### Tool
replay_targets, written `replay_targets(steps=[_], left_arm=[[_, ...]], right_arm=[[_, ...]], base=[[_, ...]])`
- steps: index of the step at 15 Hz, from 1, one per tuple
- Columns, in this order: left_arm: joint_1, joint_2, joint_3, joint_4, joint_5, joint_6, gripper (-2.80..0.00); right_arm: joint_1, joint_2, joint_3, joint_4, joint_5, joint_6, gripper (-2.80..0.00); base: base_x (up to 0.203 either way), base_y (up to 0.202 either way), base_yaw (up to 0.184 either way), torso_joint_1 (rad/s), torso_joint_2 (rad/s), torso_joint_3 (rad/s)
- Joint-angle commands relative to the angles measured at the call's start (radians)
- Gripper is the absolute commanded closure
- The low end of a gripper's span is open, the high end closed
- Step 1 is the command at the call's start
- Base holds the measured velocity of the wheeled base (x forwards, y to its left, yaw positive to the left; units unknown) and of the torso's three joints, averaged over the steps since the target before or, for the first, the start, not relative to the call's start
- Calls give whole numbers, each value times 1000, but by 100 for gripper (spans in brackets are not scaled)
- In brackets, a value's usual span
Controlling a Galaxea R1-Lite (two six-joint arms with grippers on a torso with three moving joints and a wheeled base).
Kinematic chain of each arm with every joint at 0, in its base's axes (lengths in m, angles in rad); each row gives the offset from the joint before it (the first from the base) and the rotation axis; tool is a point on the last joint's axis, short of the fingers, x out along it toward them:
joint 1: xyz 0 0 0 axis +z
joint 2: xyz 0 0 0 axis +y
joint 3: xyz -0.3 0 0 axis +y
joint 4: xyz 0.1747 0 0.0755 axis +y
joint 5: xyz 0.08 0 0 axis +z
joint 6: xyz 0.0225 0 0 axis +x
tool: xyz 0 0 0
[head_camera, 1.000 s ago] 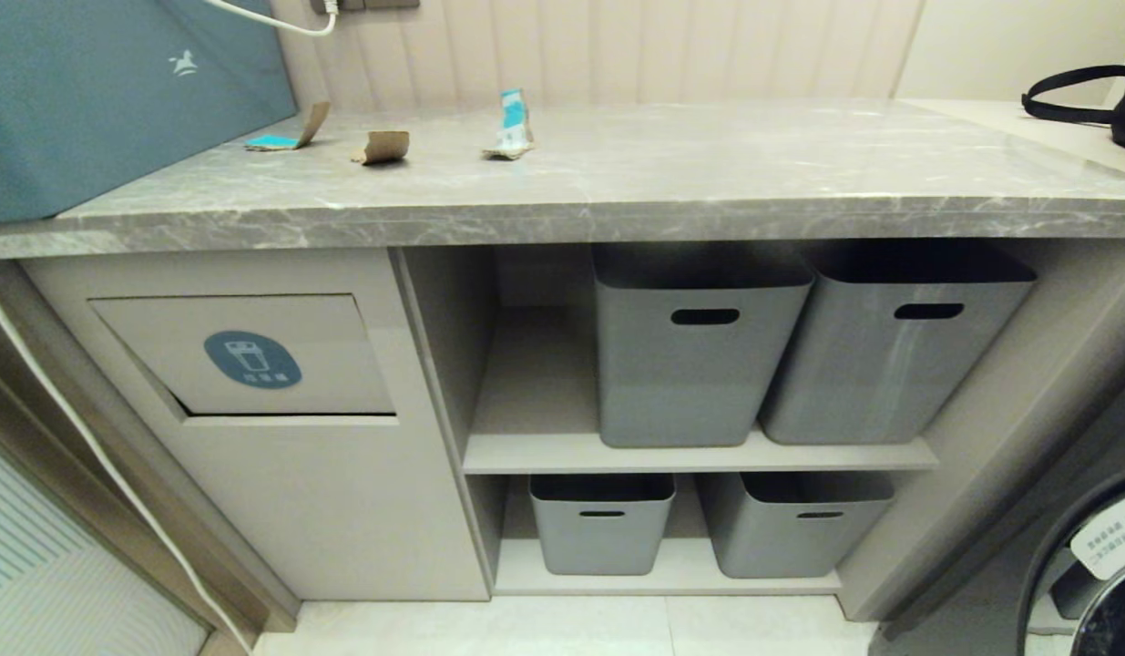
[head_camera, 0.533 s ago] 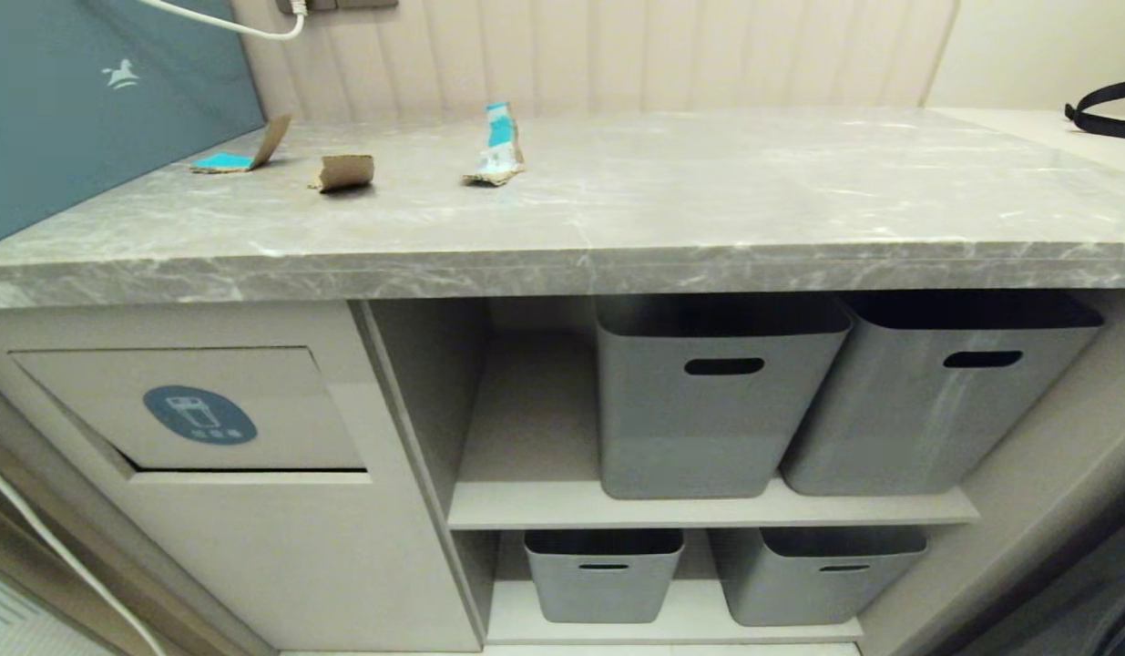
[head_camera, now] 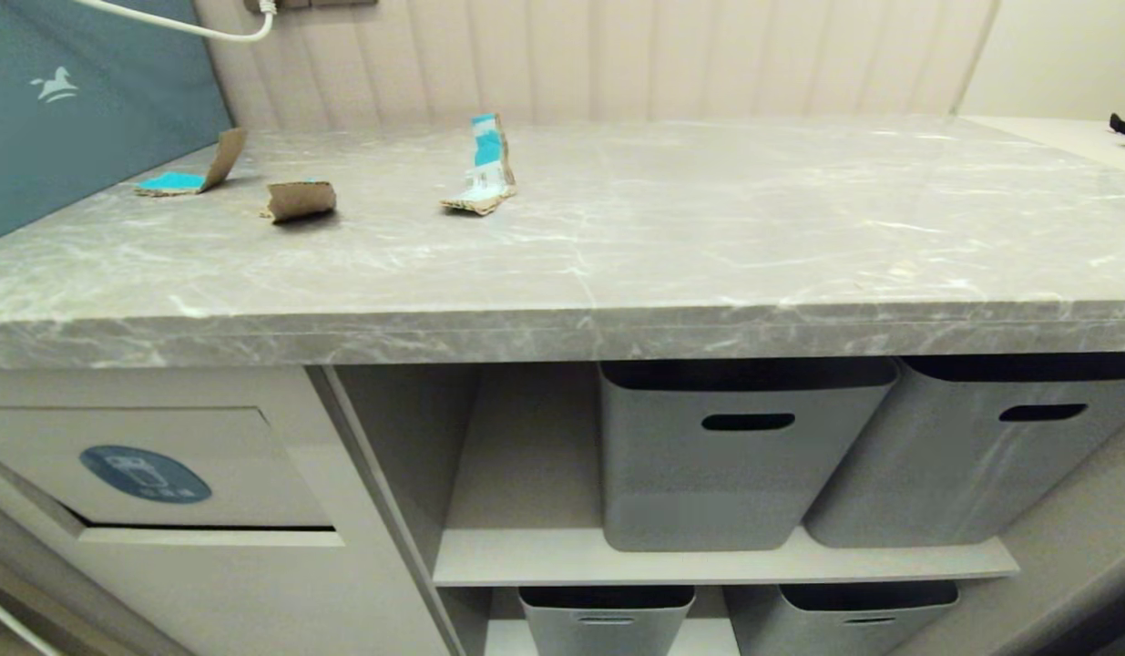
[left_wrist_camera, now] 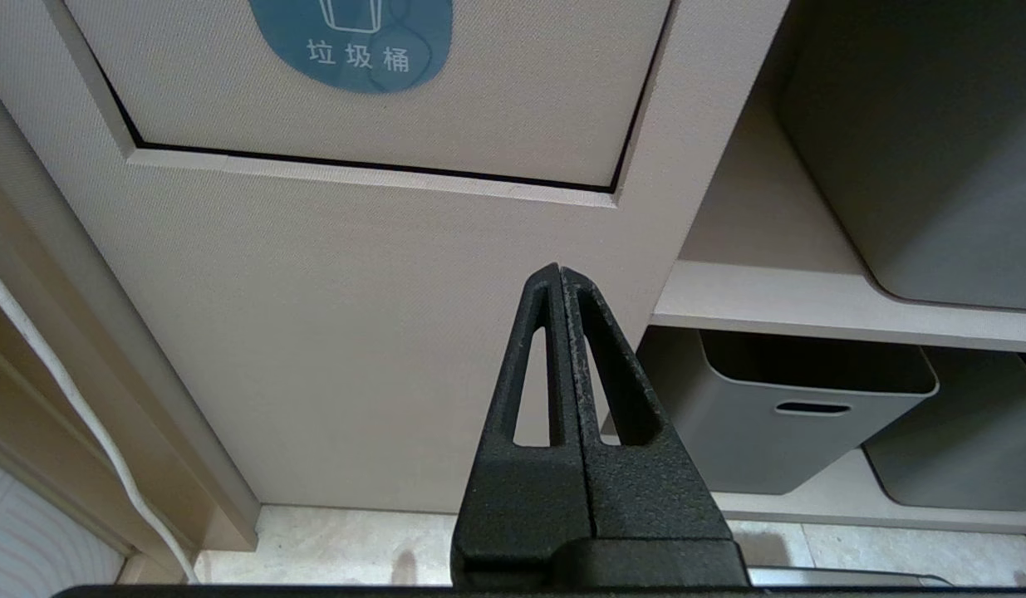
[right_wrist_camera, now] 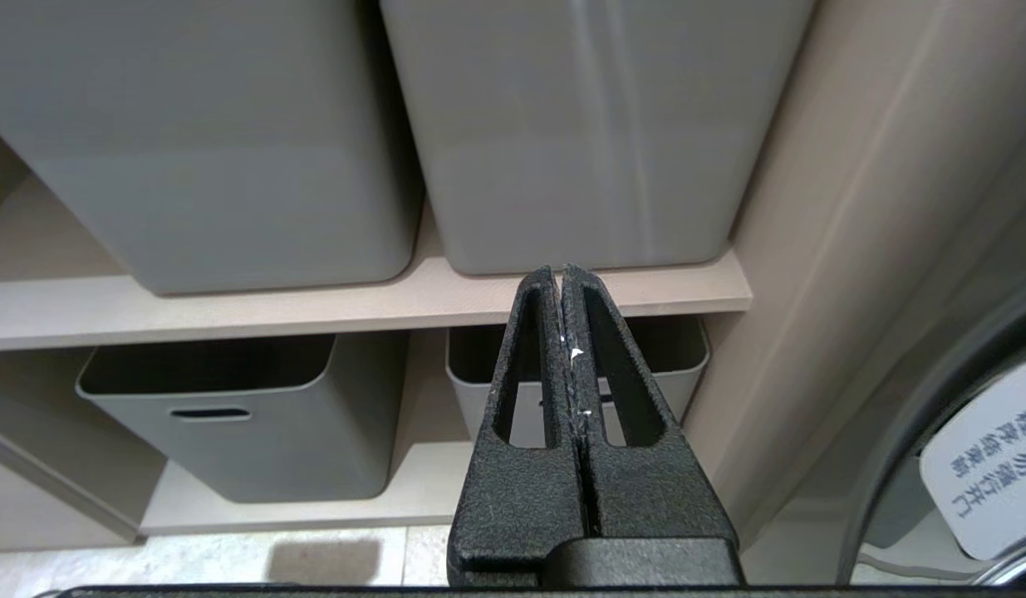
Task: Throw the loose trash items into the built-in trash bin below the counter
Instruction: Pick up the garbage
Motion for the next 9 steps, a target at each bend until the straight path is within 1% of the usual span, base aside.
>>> replay_targets(steps=[1,2,4,9], left_arm=[[1,2,2,0,0,-1,0],[1,2,2,-1,0,-1,0],[1,2,2,0,0,-1,0],[1,2,2,0,0,-1,0]], right_arm=[[0,0,2,-1,1,0,0],[-1,0,2,-1,0,1,0],[0,0,2,-1,0,1,0],[0,0,2,-1,0,1,0]], base=[[0,0,0,0,0,0],[0,0,0,0,0,0],[0,0,0,64,-197,-146],[0,0,0,149,-412,-271]])
